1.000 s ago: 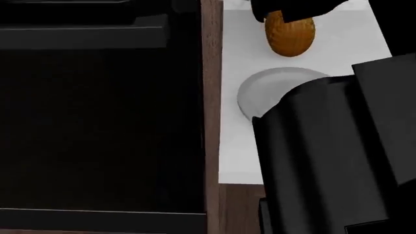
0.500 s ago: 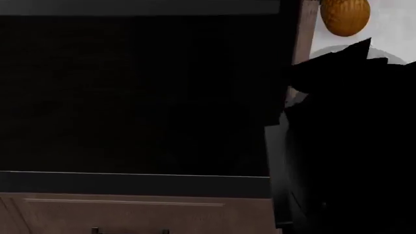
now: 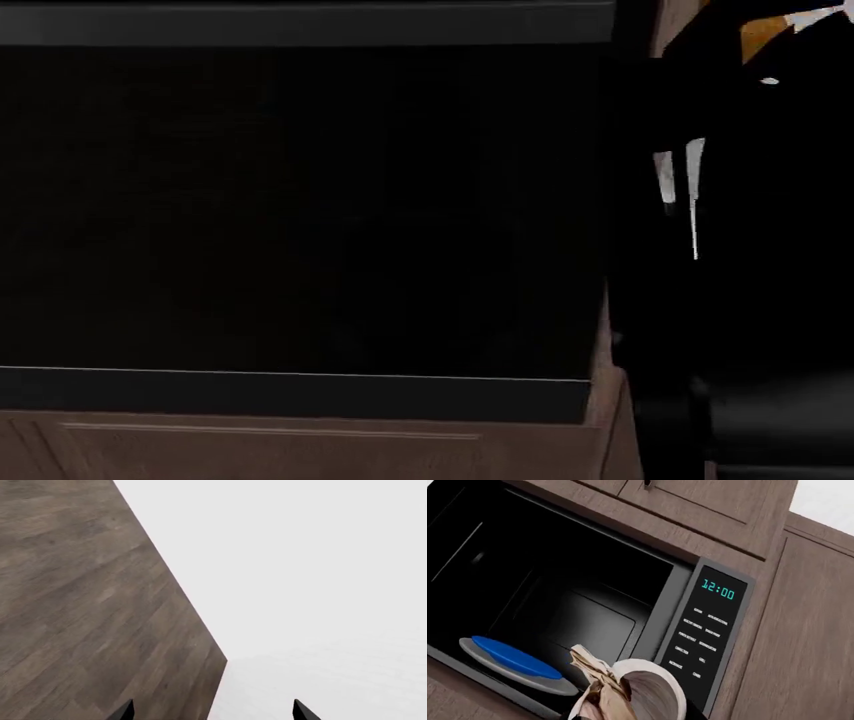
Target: Pick the garlic from the counter and place it in the microwave.
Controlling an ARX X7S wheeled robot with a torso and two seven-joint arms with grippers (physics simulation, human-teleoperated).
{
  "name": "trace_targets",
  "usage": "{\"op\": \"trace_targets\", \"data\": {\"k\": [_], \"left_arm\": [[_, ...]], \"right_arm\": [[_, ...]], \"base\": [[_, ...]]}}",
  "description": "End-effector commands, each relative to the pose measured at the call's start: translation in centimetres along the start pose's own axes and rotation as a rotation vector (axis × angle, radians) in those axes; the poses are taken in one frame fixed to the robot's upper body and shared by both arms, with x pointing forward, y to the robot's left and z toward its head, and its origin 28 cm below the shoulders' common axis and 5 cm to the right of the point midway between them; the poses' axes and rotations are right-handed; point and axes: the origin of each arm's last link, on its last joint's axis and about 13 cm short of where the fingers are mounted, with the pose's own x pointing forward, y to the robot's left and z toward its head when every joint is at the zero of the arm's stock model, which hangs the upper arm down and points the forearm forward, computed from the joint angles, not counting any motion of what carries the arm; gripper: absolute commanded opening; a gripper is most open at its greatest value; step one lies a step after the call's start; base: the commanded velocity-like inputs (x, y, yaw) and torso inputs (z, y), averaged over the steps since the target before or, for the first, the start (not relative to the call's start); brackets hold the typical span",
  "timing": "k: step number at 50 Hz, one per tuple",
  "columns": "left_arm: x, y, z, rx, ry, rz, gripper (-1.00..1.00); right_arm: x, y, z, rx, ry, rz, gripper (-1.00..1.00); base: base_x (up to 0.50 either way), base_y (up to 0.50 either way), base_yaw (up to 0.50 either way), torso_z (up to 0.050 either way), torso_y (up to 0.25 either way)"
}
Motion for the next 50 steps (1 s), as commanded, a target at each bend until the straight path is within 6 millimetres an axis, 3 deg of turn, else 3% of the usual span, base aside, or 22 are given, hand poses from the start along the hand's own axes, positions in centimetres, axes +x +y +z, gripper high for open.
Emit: {"op": "trace_targets", "data": {"k": [1, 12, 28, 34, 50], "left_arm": [[-0.1, -0.1, -0.2, 0.012, -0.019, -0.007, 1.0], [-0.1, 0.0, -0.1, 0.004, -0.016, -0.003, 1.0], [-0.2, -0.1, 0.0, 0.005, -0.019, -0.005, 1.0], [-0.2, -0.1, 0.0, 0.009, -0.021, -0.008, 1.0], [-0.1, 0.0, -0.1, 0.007, -0.009, -0.006, 1.0]], "right_arm": [[2.1, 0.9, 1.7, -0.021, -0.006, 0.018, -1.0], [2.6, 1.3, 1.0, -0.035, 0.009, 0.025, -1.0], [2.7, 1.0, 2.1, -0.008, -0.026, 0.032, -1.0], [2.6, 0.3, 4.9, 0.135, -0.1, 0.126, -1.0], [4.2, -0.5, 4.2, 0.106, -0.086, 0.118, -1.0]], "base": [[0.31, 0.17, 0.0, 0.0, 0.0], [0.32, 0.26, 0.0, 0.0, 0.0], [0.22, 0.5, 0.0, 0.0, 0.0], [0.01, 0.01, 0.0, 0.0, 0.0], [0.0, 0.0, 0.0, 0.0, 0.0]]}}
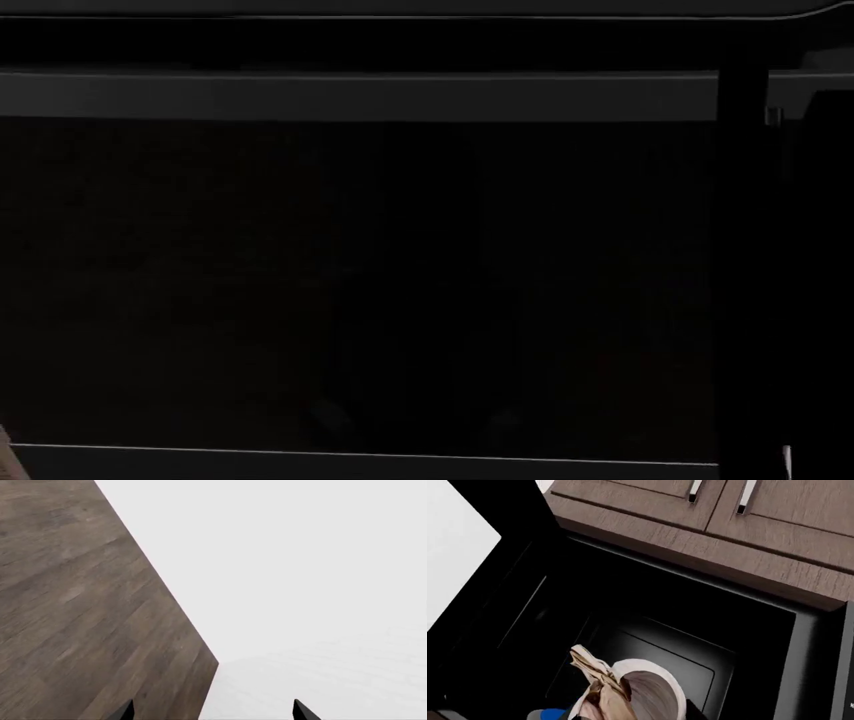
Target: Pick the garlic from the counter and place it in the microwave.
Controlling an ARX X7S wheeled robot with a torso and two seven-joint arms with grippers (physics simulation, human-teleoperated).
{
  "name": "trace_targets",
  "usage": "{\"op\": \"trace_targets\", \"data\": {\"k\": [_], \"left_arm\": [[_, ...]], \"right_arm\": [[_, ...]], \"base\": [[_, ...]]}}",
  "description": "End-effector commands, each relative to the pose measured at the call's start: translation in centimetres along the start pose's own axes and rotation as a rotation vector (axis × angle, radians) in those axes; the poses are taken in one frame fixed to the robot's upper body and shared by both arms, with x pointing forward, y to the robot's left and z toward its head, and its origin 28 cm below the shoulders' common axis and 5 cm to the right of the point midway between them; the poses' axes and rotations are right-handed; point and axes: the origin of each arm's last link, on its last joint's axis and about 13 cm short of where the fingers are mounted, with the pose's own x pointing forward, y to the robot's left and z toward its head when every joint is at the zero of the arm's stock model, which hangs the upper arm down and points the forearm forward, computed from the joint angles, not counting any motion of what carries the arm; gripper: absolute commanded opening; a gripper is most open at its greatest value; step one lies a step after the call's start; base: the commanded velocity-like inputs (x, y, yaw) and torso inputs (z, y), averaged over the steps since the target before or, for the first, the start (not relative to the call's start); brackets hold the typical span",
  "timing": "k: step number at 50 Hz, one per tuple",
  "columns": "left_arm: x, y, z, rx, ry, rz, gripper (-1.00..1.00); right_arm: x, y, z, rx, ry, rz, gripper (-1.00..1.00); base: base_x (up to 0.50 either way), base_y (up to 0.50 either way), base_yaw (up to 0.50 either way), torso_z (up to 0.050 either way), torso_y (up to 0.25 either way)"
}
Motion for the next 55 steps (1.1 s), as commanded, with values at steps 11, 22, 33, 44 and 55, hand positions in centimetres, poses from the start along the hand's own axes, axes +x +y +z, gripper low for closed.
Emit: {"op": "trace_targets", "data": {"k": [11, 22, 33, 44, 55], "left_arm": [[-0.1, 0.0, 0.0, -0.01, -0.01, -0.006, 1.0], [-0.1, 0.0, -0.1, 0.002, -0.008, -0.008, 1.0], [-0.2, 0.0, -0.1, 0.003, -0.018, -0.013, 1.0], [-0.2, 0.0, 0.0, -0.006, -0.019, -0.016, 1.0], [-0.2, 0.0, 0.0, -0.015, -0.045, -0.036, 1.0]], "right_arm": [[2.2, -0.7, -1.3, -0.042, 0.103, -0.01, -1.0], [2.4, -0.3, -1.1, -0.114, 0.099, 0.002, -1.0], [2.5, -0.5, -1.1, -0.159, 0.097, -0.017, -1.0], [2.6, -0.5, -1.3, -0.152, 0.104, -0.017, -1.0], [2.7, -0.4, -1.5, -0.143, 0.127, -0.002, -1.0]], "base": [[0.0, 0.0, 0.0, 0.0, 0.0], [0.38, -0.03, 0.0, 0.0, 0.0], [0.5, 0.1, 0.0, 0.0, 0.0], [0.45, 0.21, 0.0, 0.0, 0.0], [0.0, 0.0, 0.0, 0.0, 0.001]]}}
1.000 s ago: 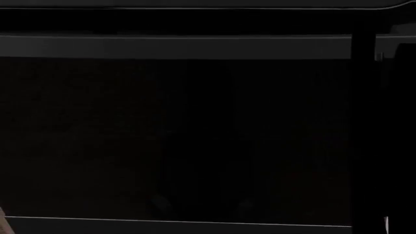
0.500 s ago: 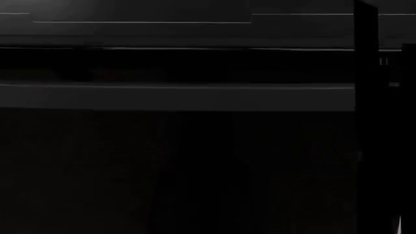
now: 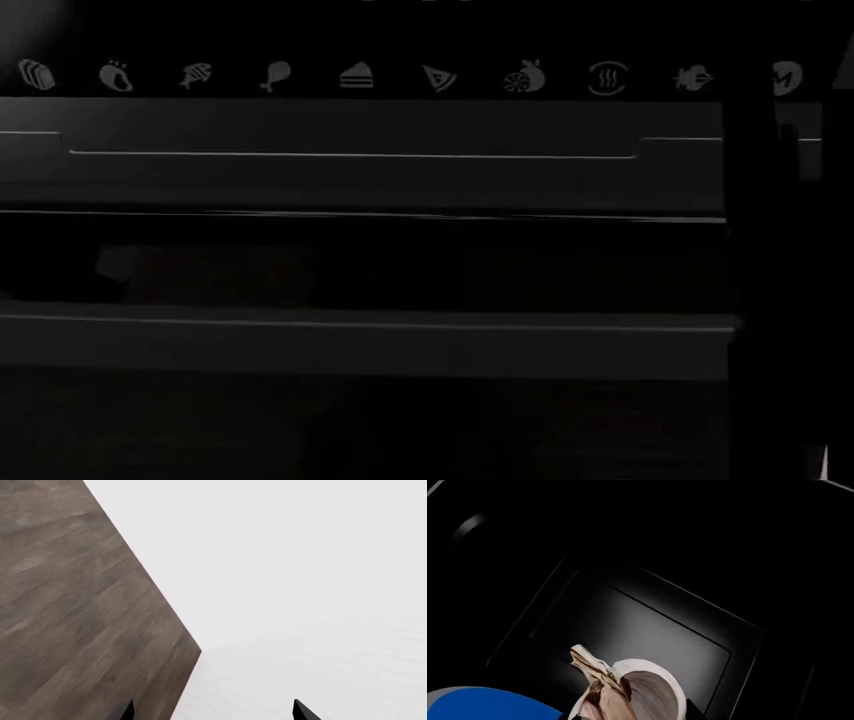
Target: Pick the garlic from the counter and place it in the microwave.
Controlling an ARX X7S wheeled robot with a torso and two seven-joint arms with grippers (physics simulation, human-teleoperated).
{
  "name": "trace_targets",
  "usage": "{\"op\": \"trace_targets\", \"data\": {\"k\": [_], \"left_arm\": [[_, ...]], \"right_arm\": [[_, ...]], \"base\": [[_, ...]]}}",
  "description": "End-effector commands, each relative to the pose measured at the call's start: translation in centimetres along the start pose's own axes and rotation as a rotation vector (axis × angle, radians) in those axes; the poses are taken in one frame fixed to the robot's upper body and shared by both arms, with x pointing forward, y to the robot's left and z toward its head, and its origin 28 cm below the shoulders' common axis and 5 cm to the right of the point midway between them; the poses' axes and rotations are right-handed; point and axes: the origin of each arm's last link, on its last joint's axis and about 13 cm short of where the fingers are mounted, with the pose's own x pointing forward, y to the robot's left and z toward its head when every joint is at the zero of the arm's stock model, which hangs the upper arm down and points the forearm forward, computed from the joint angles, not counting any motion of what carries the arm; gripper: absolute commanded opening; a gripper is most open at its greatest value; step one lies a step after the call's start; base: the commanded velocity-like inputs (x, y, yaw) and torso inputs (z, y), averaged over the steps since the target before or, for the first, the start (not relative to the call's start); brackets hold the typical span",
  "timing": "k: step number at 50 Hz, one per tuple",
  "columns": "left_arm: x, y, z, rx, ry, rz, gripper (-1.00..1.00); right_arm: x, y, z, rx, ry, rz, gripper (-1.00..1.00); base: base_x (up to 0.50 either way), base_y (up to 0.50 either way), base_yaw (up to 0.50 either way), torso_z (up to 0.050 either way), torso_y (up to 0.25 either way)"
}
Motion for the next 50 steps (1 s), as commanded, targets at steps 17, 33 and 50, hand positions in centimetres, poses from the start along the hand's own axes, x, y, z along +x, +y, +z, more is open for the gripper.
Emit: {"op": "trace_targets", "data": {"k": [17, 33, 50], "left_arm": [[-0.4, -0.1, 0.1, 0.001, -0.041, -0.069, 1.0], [-0.3, 0.0, 0.0, 0.0, -0.025, -0.066, 1.0], [-0.4, -0.1, 0.0, 0.019, -0.066, -0.088, 1.0]], "right_arm": [[-0.1, 1.0, 0.4, -0.037, -0.001, 0.073, -1.0], [0.0, 1.1, 0.6, -0.055, -0.018, 0.08, -1.0], [0.2, 0.8, 0.2, -0.049, 0.006, 0.077, -1.0]], "base": [[0.0, 0.0, 0.0, 0.0, -0.074], [0.0, 0.24, 0.0, 0.0, 0.0], [0.0, 0.0, 0.0, 0.0, -0.071]]}}
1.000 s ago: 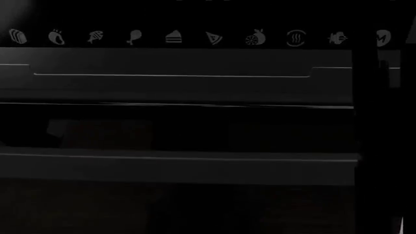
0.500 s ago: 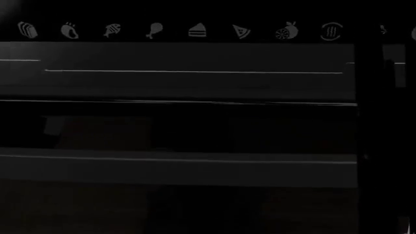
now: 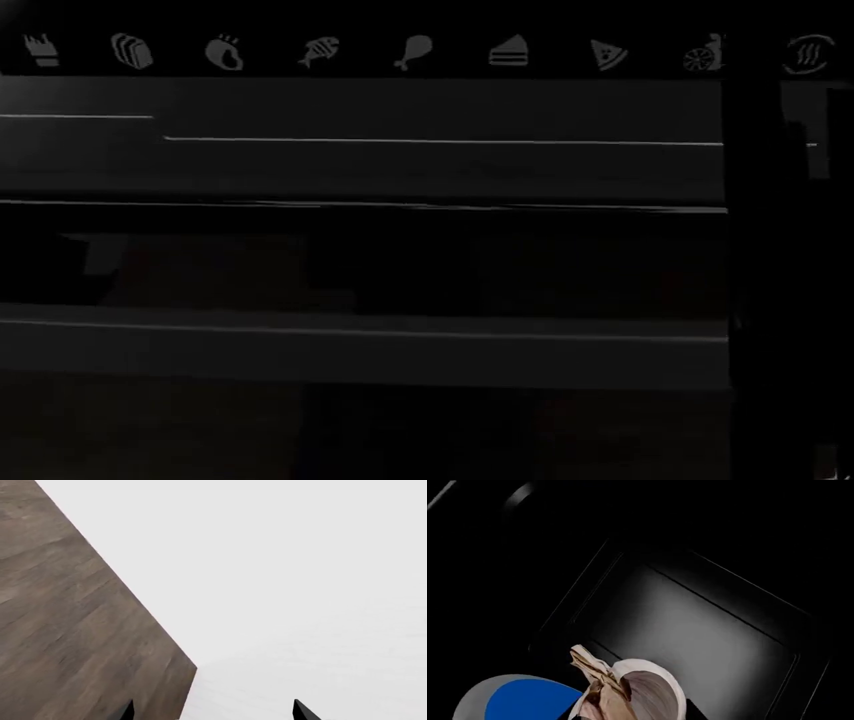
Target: Pick the garlic from the counter and place it in the microwave.
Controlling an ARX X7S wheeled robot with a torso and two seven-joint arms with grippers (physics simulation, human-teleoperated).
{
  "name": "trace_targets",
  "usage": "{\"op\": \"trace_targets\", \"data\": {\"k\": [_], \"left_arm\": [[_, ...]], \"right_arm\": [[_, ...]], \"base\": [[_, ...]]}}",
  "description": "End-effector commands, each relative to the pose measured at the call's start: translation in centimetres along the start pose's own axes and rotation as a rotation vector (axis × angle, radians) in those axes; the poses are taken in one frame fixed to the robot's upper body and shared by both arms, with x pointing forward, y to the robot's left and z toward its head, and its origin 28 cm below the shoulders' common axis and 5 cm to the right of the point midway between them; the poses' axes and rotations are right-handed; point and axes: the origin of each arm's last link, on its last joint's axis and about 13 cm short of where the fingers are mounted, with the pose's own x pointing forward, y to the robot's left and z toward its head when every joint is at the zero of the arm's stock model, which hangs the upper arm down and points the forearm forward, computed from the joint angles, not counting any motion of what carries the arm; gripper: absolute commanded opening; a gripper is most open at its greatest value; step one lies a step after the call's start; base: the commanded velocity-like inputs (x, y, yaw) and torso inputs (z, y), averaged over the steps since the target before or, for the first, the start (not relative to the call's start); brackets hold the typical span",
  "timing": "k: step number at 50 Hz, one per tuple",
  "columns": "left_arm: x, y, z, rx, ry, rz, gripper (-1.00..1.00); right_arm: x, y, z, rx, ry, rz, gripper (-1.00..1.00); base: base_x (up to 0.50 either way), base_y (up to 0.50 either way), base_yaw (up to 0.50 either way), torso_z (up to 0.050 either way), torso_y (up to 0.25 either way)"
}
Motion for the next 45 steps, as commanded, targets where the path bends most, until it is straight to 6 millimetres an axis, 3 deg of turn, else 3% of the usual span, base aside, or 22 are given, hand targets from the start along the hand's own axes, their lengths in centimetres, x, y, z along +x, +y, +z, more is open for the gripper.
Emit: {"op": "trace_targets", "data": {"k": [1, 19, 29, 32, 42, 45], "left_arm": [[-0.2, -0.1, 0.0, -0.001, -0.028, -0.012, 1.0], [-0.2, -0.1, -0.1, -0.008, -0.017, -0.011, 1.0], [-0.2, -0.1, 0.0, -0.004, -0.024, -0.014, 1.0], [-0.3, -0.1, 0.0, -0.001, -0.027, -0.015, 1.0], [-0.3, -0.1, -0.1, 0.004, -0.028, -0.018, 1.0], [-0.2, -0.1, -0.1, 0.001, -0.025, -0.022, 1.0]], "right_arm": [[0.1, 0.0, 0.0, -0.011, 0.011, 0.013, -1.0], [-0.6, 0.2, 0.7, -0.051, -0.026, 0.03, -1.0], [-0.6, 0.7, 0.9, 0.109, -0.087, 0.076, -1.0], [-0.7, 0.8, 0.9, 0.25, -0.106, 0.108, -1.0], [0.0, 0.1, 0.0, 0.319, -0.07, 0.067, -1.0], [0.5, -0.5, -0.7, 0.257, -0.029, 0.018, -1.0]], "base": [[0.0, 0.0, 0.0, 0.0, -0.25], [0.0, 0.0, 0.0, 0.0, -0.064], [0.0, 0.0, 0.0, 0.0, 0.0], [0.0, 0.0, 0.0, 0.0, 0.0], [0.0, 0.0, 0.0, 0.0, 0.0], [0.0, 0.0, 0.0, 0.0, 0.0]]}}
